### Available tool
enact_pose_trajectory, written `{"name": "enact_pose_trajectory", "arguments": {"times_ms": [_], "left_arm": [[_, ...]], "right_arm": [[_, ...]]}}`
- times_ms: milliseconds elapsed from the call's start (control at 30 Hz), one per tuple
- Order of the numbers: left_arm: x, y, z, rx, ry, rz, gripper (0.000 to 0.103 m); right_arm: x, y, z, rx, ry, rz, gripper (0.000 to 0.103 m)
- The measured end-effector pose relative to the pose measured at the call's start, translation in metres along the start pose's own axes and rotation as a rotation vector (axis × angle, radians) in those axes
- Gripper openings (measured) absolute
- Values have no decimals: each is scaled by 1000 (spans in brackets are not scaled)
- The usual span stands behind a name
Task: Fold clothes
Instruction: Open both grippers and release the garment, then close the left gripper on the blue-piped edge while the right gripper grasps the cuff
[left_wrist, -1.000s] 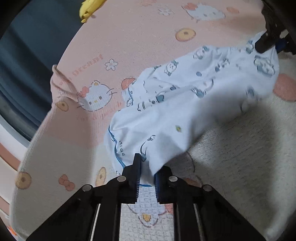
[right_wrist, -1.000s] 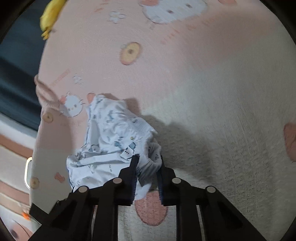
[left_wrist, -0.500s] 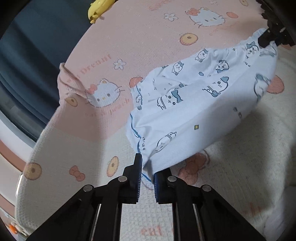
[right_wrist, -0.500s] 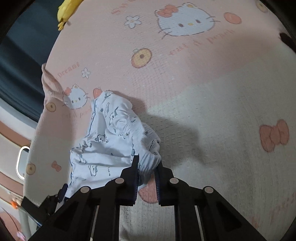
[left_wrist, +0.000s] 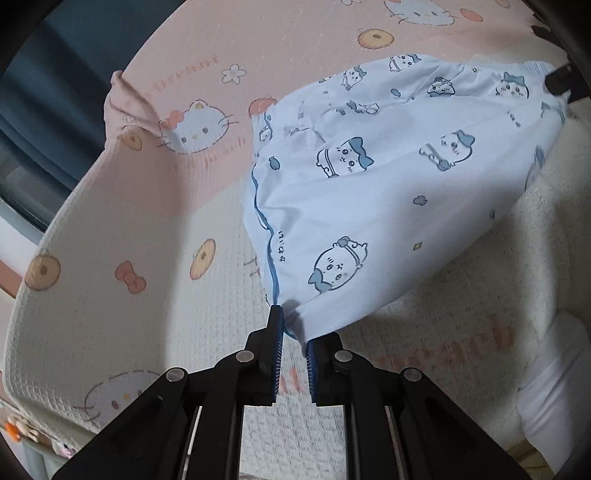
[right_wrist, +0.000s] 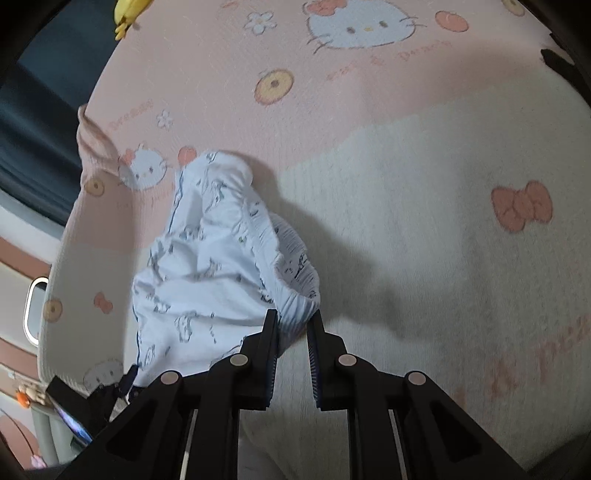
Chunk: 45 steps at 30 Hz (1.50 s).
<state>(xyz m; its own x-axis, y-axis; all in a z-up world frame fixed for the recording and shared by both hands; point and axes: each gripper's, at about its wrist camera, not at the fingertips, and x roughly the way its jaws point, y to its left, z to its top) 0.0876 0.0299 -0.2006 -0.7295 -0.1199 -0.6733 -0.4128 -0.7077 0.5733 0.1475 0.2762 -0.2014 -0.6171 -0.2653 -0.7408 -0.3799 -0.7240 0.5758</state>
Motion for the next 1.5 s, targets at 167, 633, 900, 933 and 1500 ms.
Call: {"name": "enact_pose_trajectory", "arguments": {"times_ms": [167,633,900,933,1500], "left_arm": [[-6,14,0,-109,-43,-99,10],[-19,35,-26,-236,31,-237,87],[-12,62,-19,-398,46,-188,87],[-11,66,-18,-429,47,-195,87],[33,100,-54,-1218,217,-693,84]], "right_arm": [[2,0,0,-9,-2,-7,13],[1,-6,0,37,37,25,39],[-2,-7,2,42,26,28,39],[-4,-7,3,43,20,32,39],[4,-19,-2,121,49,74,39]]}}
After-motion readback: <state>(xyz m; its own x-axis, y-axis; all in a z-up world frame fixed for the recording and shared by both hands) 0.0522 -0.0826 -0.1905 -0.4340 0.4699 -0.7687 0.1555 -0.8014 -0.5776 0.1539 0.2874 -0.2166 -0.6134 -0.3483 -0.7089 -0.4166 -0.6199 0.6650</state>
